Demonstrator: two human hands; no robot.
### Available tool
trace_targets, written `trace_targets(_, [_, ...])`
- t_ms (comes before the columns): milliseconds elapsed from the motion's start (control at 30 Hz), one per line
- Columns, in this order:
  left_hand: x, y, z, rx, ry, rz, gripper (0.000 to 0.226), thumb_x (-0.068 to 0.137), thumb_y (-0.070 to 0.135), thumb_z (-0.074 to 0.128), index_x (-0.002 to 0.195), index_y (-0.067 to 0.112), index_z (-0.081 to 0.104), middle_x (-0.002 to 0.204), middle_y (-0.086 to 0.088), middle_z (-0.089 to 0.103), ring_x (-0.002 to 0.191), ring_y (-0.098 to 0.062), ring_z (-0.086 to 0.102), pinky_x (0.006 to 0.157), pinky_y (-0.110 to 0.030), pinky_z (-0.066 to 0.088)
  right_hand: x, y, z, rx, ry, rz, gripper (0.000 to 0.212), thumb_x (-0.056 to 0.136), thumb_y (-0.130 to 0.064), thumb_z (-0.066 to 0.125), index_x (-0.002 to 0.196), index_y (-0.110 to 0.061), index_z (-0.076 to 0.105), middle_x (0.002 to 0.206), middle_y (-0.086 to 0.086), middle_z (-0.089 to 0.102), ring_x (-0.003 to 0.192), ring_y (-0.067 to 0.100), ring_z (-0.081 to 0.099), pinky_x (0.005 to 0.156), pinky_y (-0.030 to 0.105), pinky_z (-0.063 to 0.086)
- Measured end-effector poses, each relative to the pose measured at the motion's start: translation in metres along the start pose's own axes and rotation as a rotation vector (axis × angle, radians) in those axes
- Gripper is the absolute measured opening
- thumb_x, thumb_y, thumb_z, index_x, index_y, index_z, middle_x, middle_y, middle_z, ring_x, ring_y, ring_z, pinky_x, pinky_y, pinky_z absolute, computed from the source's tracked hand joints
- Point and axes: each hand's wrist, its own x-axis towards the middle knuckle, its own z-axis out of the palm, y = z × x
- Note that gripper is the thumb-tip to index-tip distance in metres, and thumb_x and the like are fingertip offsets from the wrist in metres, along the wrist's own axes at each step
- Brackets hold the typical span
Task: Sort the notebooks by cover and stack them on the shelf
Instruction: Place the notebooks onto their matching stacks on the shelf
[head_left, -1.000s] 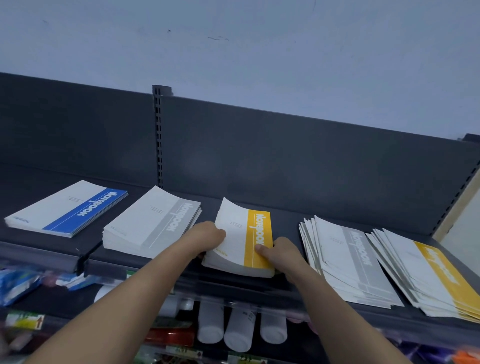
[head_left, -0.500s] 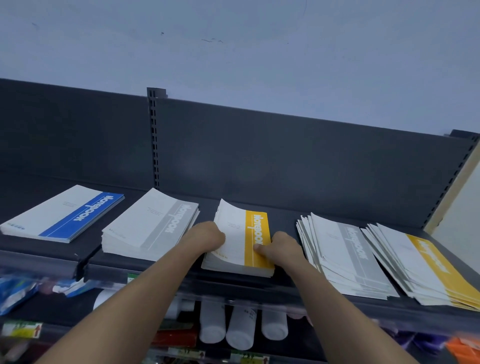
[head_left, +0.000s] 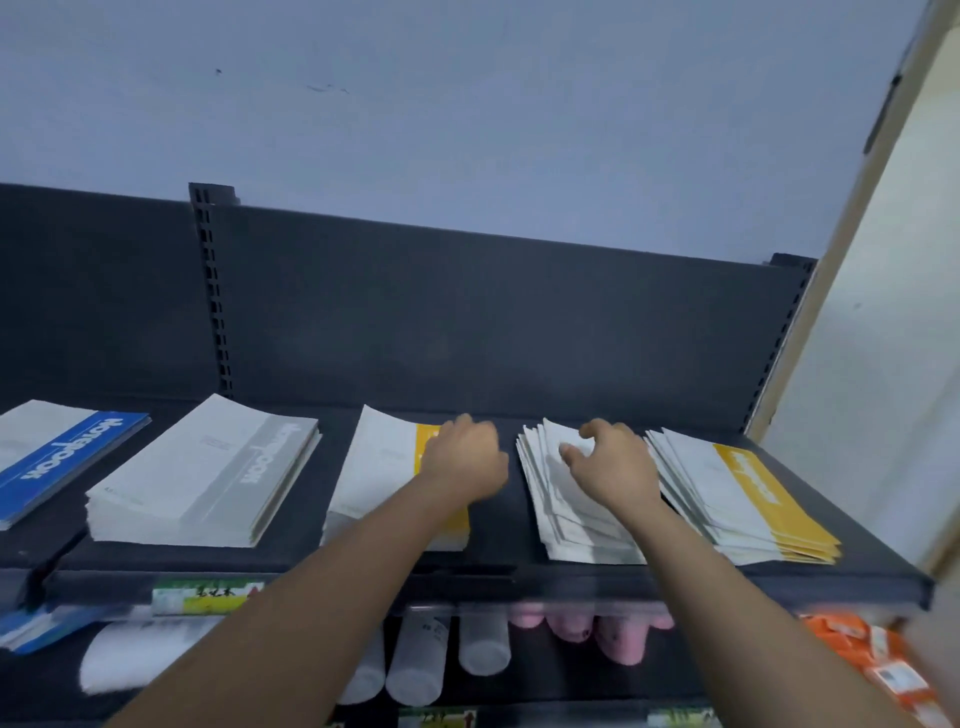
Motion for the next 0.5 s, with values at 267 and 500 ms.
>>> trace_targets(267, [0.013,0.062,0.042,-0.33,-0.259,-0.181,0.051,0.098,0.044,0.042,0.129,0.005,0.052,0.131,-0.01,0.055,0.117,-0.026,0.053,0.091,-0.033,0.044,0.009,0.061,-0.004,-0.031,-0.357,0.079,0.06,0.086,-0.047,0.057,0.135,-0.015,0.043,0.139,0.01,0.046,0.124,0.028,0.049,0.095,0.033,0.042])
trace_targets(500, [0.01,0.079,0.046,-0.752,-0.167,-0.491,0.065,0.096,0.036,0.055,0.145,0.001,0.03,0.149,-0.012,0.036,0.133,-0.029,0.039,0.098,-0.034,0.038,0.007,0.088,-0.002,0.106,-0.418,0.036,0.061,0.082,-0.043,0.062,0.132,-0.014,0.043,0.136,0.009,0.047,0.117,0.026,0.052,0.083,0.03,0.041])
